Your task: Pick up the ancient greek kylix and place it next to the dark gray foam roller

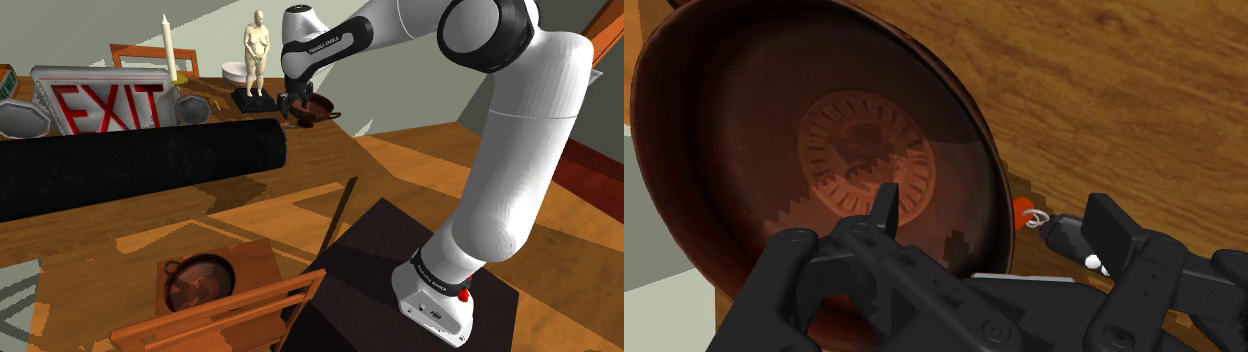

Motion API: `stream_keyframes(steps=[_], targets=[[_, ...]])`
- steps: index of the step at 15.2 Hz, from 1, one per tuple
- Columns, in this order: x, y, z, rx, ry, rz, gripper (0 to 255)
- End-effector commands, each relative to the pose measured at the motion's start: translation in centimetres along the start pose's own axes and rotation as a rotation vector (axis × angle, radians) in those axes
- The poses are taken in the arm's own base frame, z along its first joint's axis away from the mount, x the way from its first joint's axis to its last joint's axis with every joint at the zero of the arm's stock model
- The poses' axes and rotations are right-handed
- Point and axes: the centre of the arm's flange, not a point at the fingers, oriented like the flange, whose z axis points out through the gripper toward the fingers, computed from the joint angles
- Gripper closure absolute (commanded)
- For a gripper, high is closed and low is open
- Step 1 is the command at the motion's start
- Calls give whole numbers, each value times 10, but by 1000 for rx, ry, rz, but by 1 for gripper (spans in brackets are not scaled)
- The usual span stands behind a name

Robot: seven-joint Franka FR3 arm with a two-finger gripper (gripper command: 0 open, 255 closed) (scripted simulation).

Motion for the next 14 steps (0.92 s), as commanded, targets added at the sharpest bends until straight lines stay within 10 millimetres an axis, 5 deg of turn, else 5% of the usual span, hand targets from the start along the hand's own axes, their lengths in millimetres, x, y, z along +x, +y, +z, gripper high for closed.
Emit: stream_keyframes(steps=[1, 2, 3, 14], targets=[[0, 0, 0, 0, 0, 0, 0], [0, 0, 0, 0, 0, 0, 0], [0, 0, 0, 0, 0, 0, 255], [1, 3, -10, 0, 0, 0, 255]])
